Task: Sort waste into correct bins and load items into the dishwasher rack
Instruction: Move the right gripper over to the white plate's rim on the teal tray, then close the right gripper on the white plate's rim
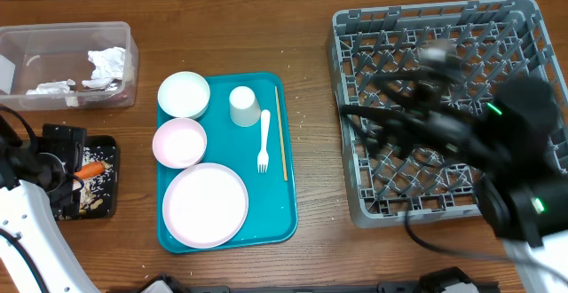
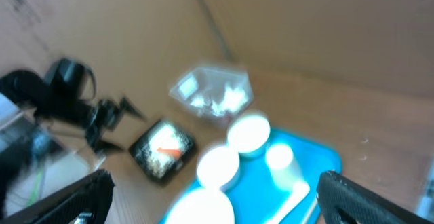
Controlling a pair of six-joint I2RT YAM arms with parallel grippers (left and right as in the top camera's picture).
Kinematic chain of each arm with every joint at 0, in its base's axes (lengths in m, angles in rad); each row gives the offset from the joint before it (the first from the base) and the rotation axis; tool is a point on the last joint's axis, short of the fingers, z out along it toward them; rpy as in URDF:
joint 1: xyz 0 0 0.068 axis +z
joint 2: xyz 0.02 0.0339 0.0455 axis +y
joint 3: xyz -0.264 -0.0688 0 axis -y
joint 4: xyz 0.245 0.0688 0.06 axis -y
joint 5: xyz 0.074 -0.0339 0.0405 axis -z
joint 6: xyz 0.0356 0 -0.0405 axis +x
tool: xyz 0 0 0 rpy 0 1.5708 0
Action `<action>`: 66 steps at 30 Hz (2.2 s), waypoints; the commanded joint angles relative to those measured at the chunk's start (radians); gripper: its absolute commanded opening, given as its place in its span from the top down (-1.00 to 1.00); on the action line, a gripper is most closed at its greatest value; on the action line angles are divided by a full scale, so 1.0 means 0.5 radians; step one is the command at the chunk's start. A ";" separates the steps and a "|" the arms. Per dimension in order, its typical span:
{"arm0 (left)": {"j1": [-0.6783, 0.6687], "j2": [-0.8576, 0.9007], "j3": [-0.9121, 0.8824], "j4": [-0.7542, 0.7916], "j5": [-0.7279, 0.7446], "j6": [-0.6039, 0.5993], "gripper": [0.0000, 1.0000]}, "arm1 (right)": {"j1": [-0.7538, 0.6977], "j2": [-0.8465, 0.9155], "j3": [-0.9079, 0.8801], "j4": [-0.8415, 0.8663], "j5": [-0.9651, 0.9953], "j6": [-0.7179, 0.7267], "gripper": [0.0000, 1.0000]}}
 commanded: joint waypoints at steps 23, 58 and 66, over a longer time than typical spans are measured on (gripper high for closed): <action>0.204 0.325 -0.009 -0.111 -0.045 -0.041 -1.00 | 1.396 1.647 0.560 -0.477 0.707 -0.231 -1.00; 0.204 0.325 -0.009 -0.111 -0.045 -0.041 -0.99 | 1.425 2.229 0.558 -0.339 1.163 0.266 -0.51; 0.204 0.325 -0.009 -0.111 -0.045 -0.041 -1.00 | 1.425 2.250 0.558 -0.348 1.162 0.342 -0.45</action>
